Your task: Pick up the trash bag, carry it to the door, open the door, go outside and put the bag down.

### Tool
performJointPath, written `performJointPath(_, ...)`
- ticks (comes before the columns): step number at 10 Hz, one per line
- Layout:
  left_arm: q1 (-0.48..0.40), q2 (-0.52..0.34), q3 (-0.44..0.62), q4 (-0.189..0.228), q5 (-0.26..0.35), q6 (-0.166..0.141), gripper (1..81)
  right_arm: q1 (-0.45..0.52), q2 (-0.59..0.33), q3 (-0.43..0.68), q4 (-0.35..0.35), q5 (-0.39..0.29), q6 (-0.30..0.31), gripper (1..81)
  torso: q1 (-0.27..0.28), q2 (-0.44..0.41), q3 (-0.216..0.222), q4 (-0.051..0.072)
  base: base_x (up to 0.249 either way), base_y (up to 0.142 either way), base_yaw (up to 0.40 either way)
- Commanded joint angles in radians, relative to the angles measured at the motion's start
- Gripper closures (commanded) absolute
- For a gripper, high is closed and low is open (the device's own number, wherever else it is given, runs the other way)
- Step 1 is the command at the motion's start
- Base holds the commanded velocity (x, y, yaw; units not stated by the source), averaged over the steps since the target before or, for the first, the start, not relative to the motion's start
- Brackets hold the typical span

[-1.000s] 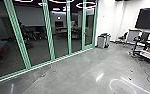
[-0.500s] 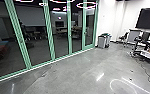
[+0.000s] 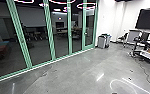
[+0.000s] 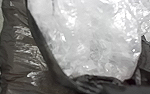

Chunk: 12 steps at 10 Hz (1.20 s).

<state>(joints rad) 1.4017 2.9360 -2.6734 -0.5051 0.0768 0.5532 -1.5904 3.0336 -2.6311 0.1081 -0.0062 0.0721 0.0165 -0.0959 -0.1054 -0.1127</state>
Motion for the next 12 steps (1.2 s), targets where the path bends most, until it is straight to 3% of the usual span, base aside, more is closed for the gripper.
performJointPath(1, -0.088, -0.012, -0.002, 0.005, 0.035, 0.007, 81.1, 0.063, 0.006, 0.01, -0.002, -0.052, -0.002, 1.0, 0.0, 0.0, 0.0, 0.0, 0.0, 0.0, 0.0)
performJointPath(8, -0.088, -0.01, -0.002, 0.005, 0.035, 0.007, 81.1, 0.062, 0.006, 0.01, -0.004, -0.051, -0.002, 1.0, 0.001, 0.0, 0.0, 0.0, 0.0, 0.0, 0.0)
performJointPath(12, -0.088, -0.01, -0.002, 0.005, 0.035, 0.007, 81.1, 0.062, 0.006, 0.008, -0.004, -0.049, -0.002, 1.0, -0.001, 0.0, 0.0, 0.0, 0.077, 0.0, 0.0)
